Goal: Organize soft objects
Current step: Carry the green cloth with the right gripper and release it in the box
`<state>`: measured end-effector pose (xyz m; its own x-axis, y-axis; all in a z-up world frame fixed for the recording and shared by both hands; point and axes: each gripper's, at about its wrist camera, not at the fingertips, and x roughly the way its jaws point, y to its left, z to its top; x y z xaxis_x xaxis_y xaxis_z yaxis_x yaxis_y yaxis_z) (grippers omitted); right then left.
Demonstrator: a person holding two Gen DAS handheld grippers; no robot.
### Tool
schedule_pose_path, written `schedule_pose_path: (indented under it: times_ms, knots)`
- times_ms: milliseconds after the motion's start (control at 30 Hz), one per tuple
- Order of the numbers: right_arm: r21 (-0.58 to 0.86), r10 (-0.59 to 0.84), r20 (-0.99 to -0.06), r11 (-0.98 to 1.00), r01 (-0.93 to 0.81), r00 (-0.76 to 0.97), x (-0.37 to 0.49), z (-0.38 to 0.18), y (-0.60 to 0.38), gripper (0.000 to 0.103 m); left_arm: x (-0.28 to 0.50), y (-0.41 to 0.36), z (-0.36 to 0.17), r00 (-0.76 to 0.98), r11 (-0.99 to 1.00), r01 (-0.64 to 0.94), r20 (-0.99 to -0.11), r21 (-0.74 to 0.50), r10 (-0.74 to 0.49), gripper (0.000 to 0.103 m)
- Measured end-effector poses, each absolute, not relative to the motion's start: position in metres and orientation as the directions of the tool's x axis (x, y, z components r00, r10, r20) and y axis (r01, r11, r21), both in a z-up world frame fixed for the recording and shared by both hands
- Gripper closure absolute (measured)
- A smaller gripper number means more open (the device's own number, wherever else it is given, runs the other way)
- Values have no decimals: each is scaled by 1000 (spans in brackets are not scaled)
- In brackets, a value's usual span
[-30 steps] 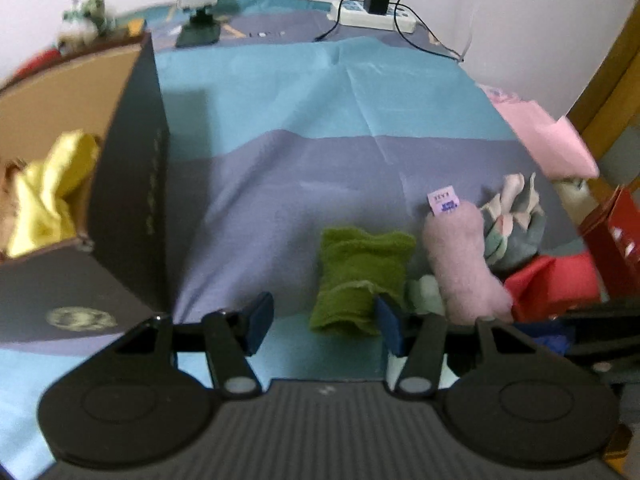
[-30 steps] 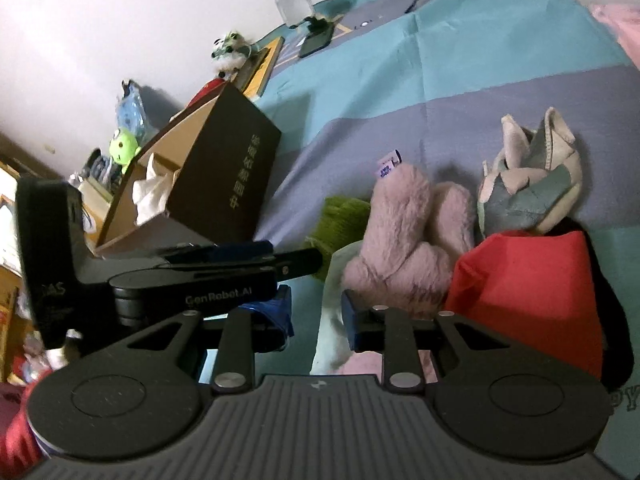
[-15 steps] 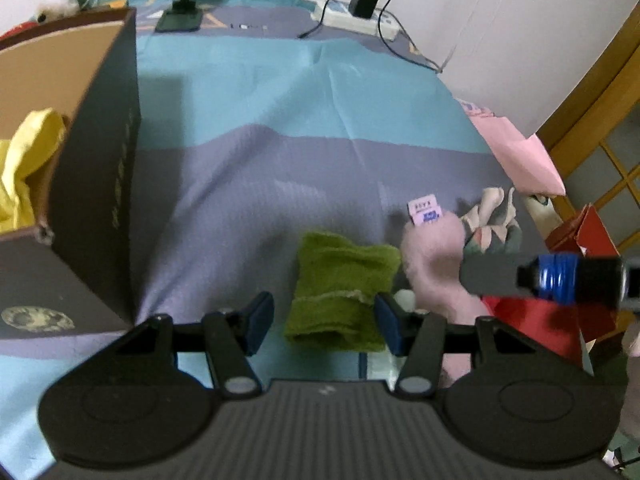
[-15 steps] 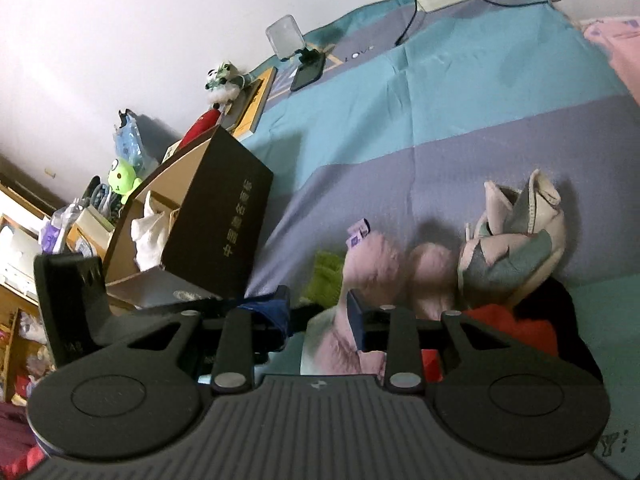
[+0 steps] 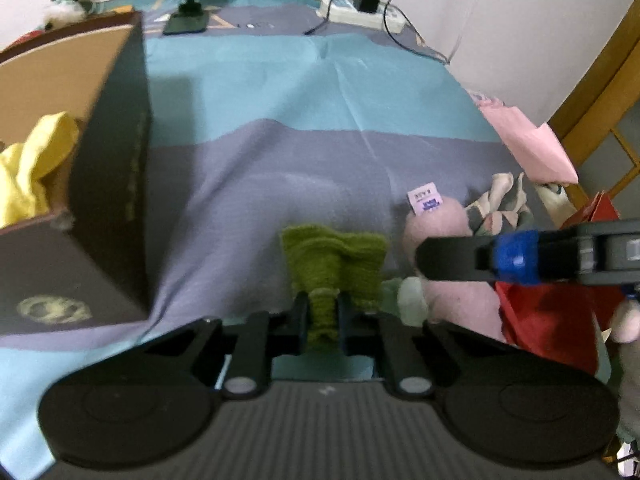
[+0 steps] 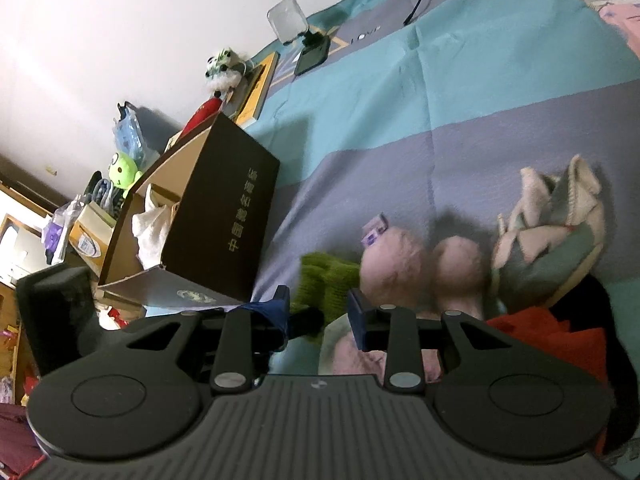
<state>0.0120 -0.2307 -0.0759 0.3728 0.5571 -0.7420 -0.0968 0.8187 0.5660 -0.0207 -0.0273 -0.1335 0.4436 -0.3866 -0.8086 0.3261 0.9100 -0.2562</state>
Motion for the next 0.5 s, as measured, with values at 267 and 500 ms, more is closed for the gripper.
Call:
schedule_pose_path:
  times_ms: [267, 500]
  knots:
    - [608, 615, -734, 784, -124, 289, 11, -82, -193, 88, -47, 14, -99, 509, 901, 313, -748, -300, -426, 96]
    - [691, 710, -627, 697, -193, 320, 8, -51, -156, 88, -63, 78, -51, 584, 877, 329, -654, -352, -481, 96]
